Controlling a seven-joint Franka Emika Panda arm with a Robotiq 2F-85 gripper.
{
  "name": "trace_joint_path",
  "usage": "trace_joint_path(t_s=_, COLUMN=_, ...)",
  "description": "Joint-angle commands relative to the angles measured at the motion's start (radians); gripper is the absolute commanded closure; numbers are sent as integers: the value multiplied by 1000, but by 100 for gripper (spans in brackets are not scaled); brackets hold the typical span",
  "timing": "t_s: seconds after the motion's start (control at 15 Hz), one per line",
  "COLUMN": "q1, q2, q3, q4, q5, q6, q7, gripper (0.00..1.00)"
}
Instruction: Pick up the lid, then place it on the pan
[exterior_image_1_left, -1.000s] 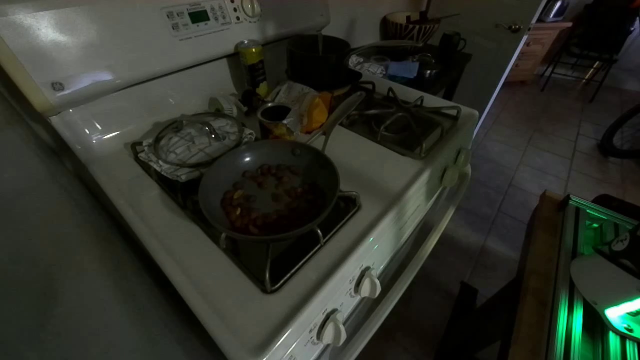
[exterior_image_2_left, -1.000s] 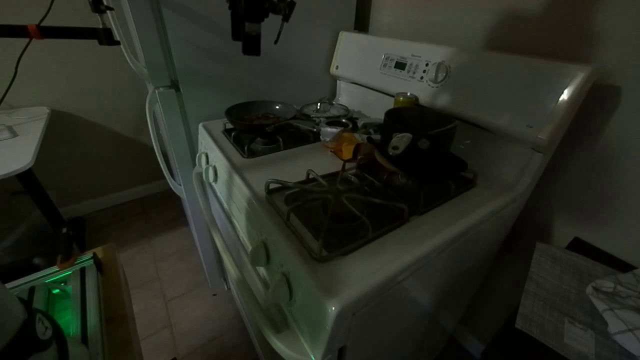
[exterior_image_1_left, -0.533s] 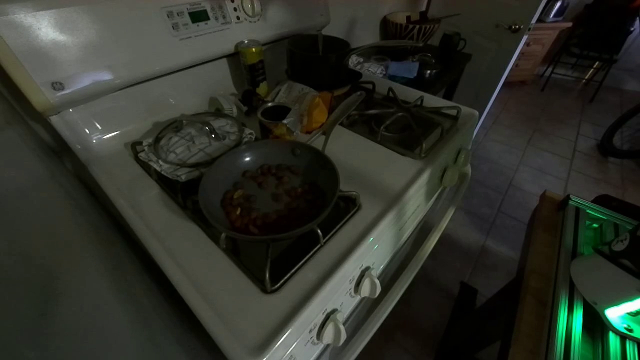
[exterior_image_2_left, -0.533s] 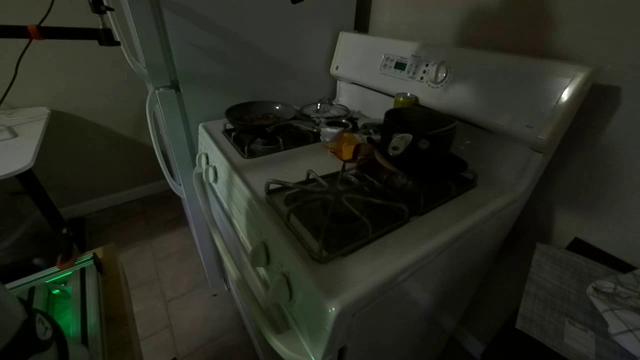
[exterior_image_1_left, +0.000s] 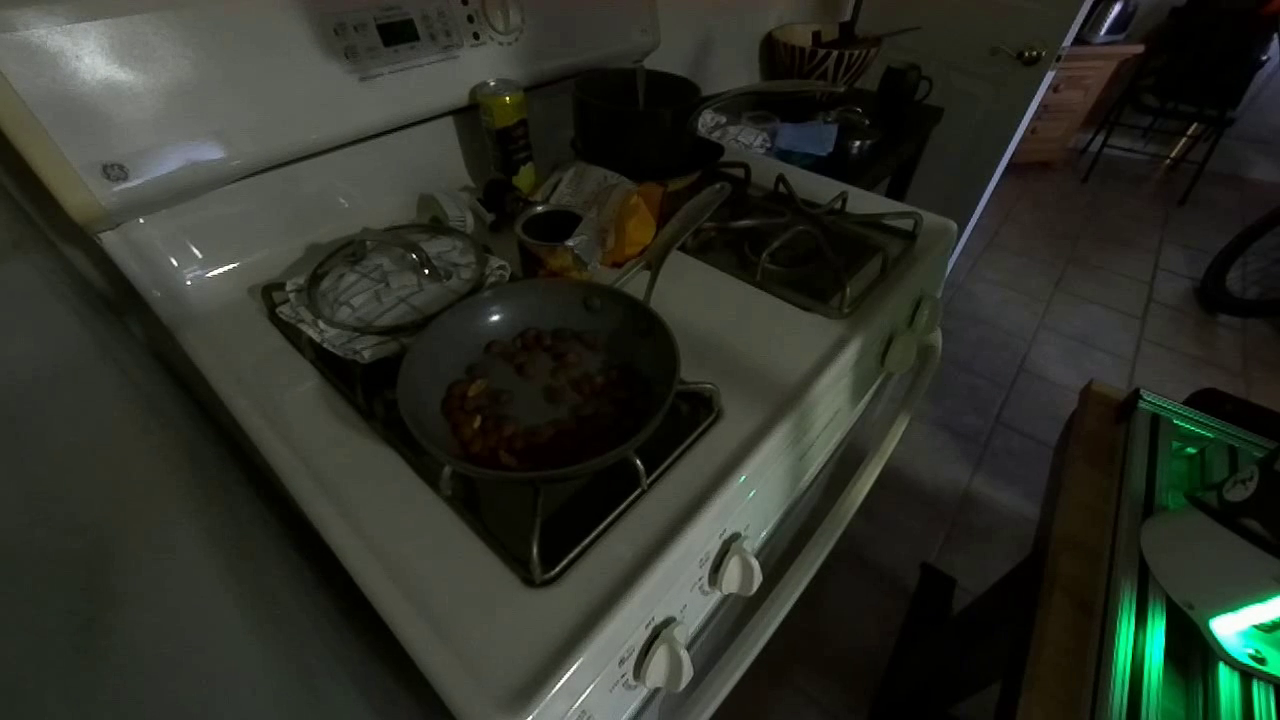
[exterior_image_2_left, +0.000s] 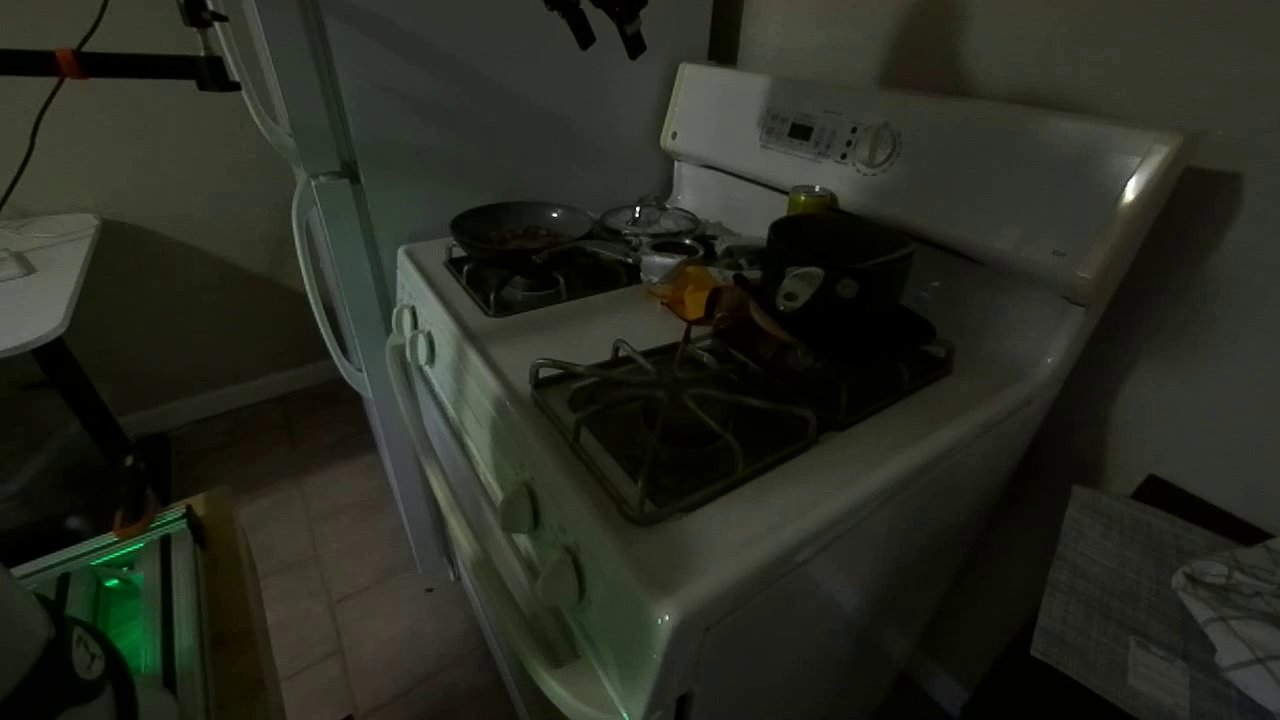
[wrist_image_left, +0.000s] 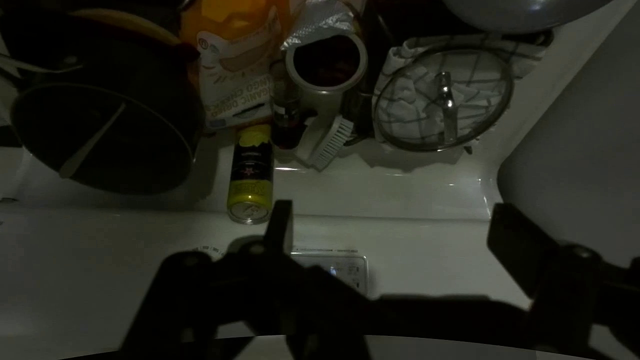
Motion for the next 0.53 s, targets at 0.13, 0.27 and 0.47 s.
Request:
trace_joint_path(t_s=0.13, q1=25, q2=7, q3=-30, q4=19, q5=-11, q6=-2, q7=5, gripper=0)
trace_joint_path(t_s=0.27, q1=25, q2=6, q3=-29, q4=23, q5=-11, q6=-2, q7=5, gripper=0)
trace_joint_path(t_s=0.47, q1=59, q2=125, q3=-10, q4=62, q5=-24, q6=27, q7=4, gripper=0)
